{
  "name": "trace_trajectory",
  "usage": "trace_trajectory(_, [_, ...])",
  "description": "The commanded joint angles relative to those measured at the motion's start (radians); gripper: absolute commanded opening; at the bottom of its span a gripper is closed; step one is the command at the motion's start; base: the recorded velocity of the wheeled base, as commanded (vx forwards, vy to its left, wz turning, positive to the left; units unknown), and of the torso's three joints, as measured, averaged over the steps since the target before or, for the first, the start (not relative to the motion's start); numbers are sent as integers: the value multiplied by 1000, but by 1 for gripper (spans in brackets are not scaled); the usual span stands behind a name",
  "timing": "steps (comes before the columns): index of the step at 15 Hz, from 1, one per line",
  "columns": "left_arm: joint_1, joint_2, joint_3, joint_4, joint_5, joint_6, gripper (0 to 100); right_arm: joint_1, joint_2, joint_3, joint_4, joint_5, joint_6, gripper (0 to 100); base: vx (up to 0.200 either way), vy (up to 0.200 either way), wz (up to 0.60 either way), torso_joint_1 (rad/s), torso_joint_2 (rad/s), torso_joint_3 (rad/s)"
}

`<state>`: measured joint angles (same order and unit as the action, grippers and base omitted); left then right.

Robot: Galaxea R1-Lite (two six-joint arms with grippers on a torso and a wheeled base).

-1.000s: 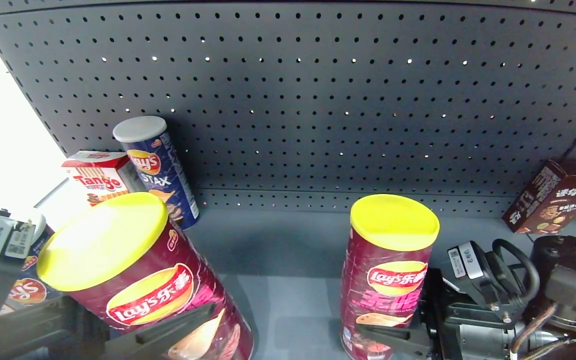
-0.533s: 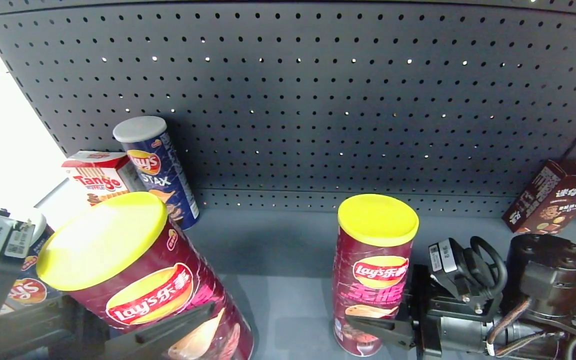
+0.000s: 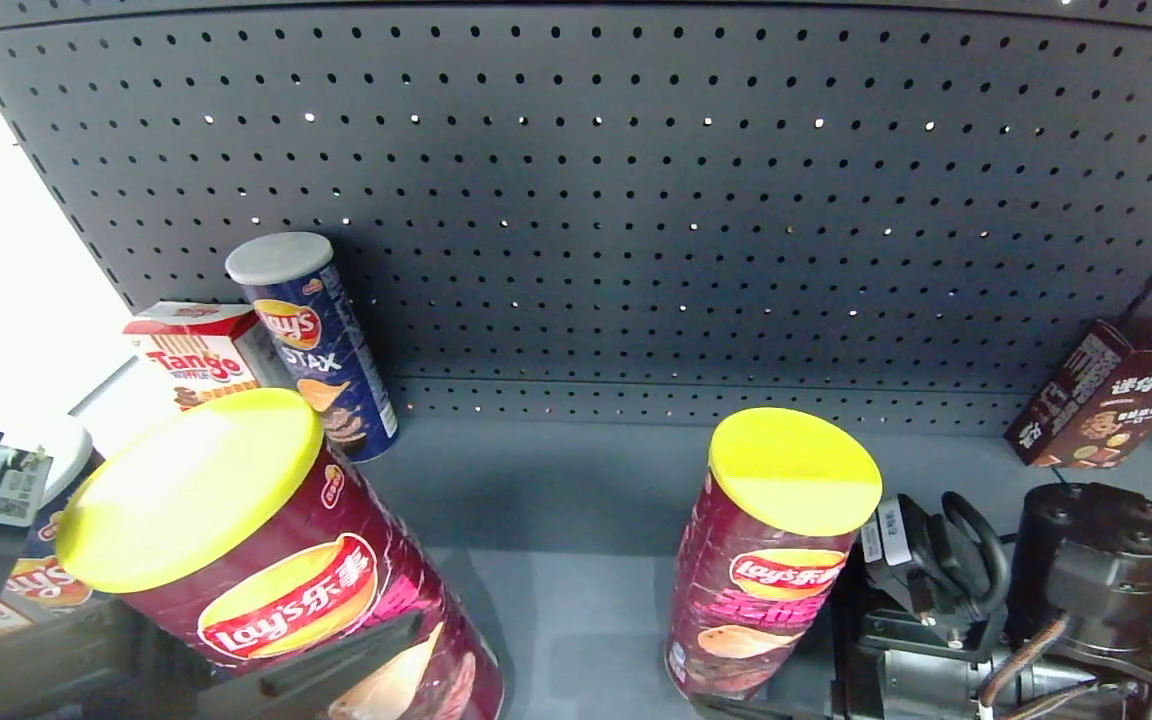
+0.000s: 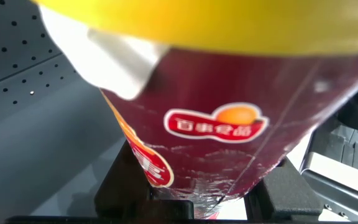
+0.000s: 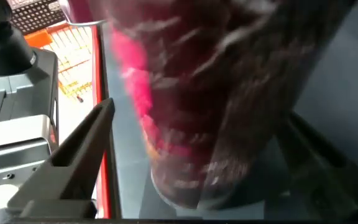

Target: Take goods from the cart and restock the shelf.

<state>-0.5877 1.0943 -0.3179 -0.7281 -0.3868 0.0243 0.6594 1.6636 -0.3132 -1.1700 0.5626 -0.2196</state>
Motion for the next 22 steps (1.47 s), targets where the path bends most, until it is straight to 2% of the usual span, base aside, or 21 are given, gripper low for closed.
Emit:
trace_trajectory(1, [0, -5, 0, -1, 0, 0, 0, -3, -70, 32, 0, -21, 0, 100, 0, 0, 0, 0, 0, 0])
trace_trajectory(5, [-1, -5, 0, -1, 0, 0, 0, -14, -246, 59, 6, -119, 0, 100, 0, 0, 0, 0, 0, 0])
trace_trajectory(8, [-1, -5, 0, -2, 0, 0, 0, -33, -361, 66, 29, -125, 0, 100, 0, 0, 0, 0, 0, 0])
trace_trajectory(10, [0, -19, 0, -1, 0, 0, 0, -61, -489, 69, 110, -185, 2, 100, 0, 0, 0, 0, 0, 0])
trace_trajectory(13, [0, -37, 3, -1, 0, 0, 0, -61, -654, 86, 240, -360, 6, 100, 0, 0, 0, 0, 0, 0])
trace_trajectory(16, [0, -40, -1, -1, -1, 0, 0, -60, -855, 169, 349, -495, 6, 100, 0, 0, 0, 0, 0, 0])
trace_trajectory(18, [-1, -40, 3, -1, -1, 2, 0, -60, -1016, 206, 498, -515, 5, 100, 0, 0, 0, 0, 0, 0])
trace_trajectory(22, [-4, -39, 10, -1, -6, 2, 0, -93, -1277, 186, 810, -518, 0, 100, 0, 0, 0, 0, 0, 0])
